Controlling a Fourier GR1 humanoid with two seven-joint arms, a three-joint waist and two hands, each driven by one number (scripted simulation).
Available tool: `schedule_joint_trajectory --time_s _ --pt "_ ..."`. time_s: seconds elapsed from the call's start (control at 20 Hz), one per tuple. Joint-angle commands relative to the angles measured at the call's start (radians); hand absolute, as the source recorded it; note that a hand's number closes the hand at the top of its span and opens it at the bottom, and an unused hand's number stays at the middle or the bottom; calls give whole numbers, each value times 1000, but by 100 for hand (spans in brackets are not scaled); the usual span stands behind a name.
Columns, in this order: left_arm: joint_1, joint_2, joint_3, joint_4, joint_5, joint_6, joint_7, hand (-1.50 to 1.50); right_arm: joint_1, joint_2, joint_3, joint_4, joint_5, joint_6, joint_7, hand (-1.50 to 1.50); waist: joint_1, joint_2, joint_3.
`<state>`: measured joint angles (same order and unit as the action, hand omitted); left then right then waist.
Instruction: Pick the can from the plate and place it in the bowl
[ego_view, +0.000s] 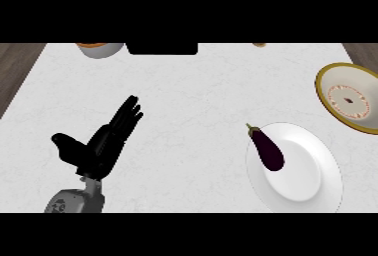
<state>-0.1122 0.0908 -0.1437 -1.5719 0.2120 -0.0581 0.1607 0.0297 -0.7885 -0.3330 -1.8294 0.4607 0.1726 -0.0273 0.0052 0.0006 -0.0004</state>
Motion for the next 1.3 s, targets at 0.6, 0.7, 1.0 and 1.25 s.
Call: schedule_joint_trajectory --time_s 0.6,0.7,1.0,1.25 --pt "-9 -41 -23 37 -36 -23 -41 0 -585 38 98 934 203 -223 -311 150 40 12 2" --pt "-11 -71 -58 -36 -52 21 24 0 -625 24 122 1011 275 -278 -316 150 52 12 3" --pt "-80 -25 10 51 9 -57 12 0 -745 39 172 1296 409 -388 -306 150 72 29 4" --pt "-60 -53 -29 23 -25 -31 0 0 -820 59 112 1483 369 -336 -246 -150 89 34 7"
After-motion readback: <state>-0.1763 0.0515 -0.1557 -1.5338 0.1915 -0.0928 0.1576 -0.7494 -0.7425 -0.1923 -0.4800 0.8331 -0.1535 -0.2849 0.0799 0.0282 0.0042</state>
